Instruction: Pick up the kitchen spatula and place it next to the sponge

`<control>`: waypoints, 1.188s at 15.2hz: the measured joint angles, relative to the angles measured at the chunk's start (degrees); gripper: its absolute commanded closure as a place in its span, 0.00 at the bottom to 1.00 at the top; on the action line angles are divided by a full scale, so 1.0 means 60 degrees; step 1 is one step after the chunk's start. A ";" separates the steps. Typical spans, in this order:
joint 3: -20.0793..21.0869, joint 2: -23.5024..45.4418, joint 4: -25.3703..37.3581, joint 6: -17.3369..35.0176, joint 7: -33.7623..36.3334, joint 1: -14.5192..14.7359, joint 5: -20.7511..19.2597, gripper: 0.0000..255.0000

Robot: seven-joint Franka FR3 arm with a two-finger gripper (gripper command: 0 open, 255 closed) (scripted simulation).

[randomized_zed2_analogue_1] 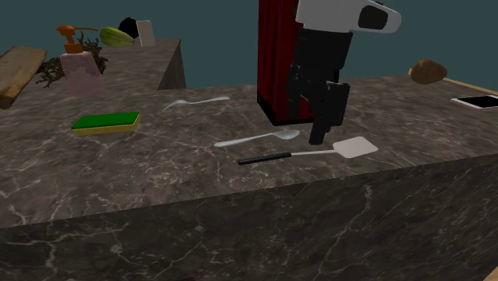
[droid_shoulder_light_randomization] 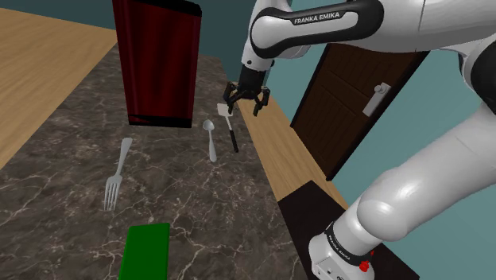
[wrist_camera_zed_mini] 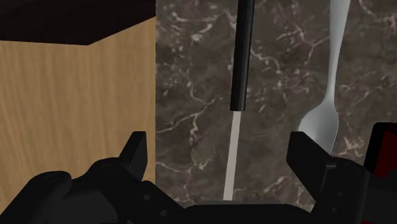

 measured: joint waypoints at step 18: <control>0.0198 0.1719 0.0405 0.1268 0.0847 0.0060 -0.0471 1.00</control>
